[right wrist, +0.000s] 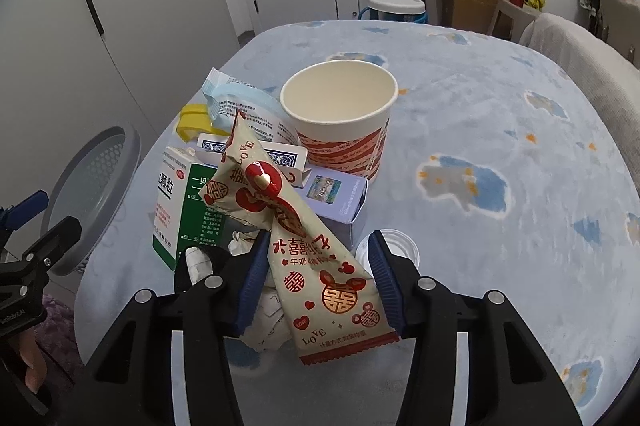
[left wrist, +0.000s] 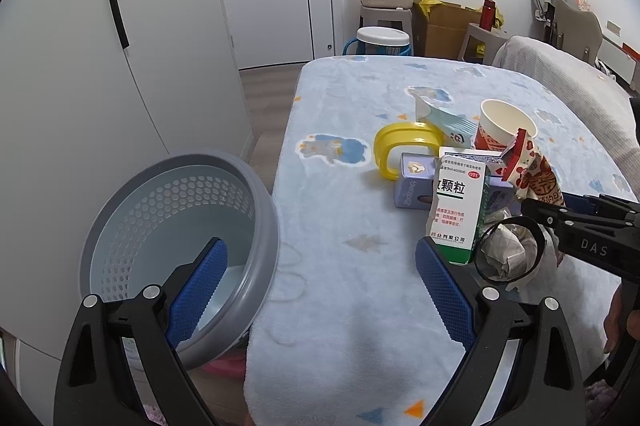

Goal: Collect trash
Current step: 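Grasp the red-white candy wrapper with the right gripper and lift it, then grasp the white-green medicine box with the left gripper while the right holds the wrapper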

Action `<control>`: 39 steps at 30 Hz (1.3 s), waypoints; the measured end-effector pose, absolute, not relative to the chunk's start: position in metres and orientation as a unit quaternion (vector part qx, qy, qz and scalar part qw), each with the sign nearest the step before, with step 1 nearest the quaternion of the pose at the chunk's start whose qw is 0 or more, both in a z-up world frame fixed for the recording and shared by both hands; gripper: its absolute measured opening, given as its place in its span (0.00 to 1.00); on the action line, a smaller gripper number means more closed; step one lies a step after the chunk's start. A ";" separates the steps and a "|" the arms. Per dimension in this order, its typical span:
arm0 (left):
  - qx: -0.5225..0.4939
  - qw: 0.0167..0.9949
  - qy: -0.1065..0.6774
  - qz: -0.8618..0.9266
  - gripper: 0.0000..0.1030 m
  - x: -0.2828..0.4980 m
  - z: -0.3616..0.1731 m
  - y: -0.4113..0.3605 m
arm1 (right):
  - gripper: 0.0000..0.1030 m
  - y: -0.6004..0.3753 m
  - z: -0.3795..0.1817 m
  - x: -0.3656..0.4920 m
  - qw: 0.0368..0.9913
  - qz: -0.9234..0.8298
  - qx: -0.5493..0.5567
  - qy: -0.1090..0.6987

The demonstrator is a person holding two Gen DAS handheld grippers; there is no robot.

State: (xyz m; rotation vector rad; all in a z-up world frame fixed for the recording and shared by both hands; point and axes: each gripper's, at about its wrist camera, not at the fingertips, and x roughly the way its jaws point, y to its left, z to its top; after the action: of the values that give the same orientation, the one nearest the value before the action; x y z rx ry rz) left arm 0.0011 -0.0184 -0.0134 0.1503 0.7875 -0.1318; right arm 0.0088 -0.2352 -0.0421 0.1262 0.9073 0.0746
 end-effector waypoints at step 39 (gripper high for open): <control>0.064 0.866 0.459 -0.190 0.60 0.069 -0.046 -0.109 | 0.48 -0.282 -0.022 -0.020 0.900 0.046 0.148 0.407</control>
State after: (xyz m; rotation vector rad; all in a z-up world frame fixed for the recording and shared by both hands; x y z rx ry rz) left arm 0.0690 -0.1093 -0.0463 0.1348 0.9615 -0.3978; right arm -0.0202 -0.2816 -0.0217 0.3056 0.8425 0.0961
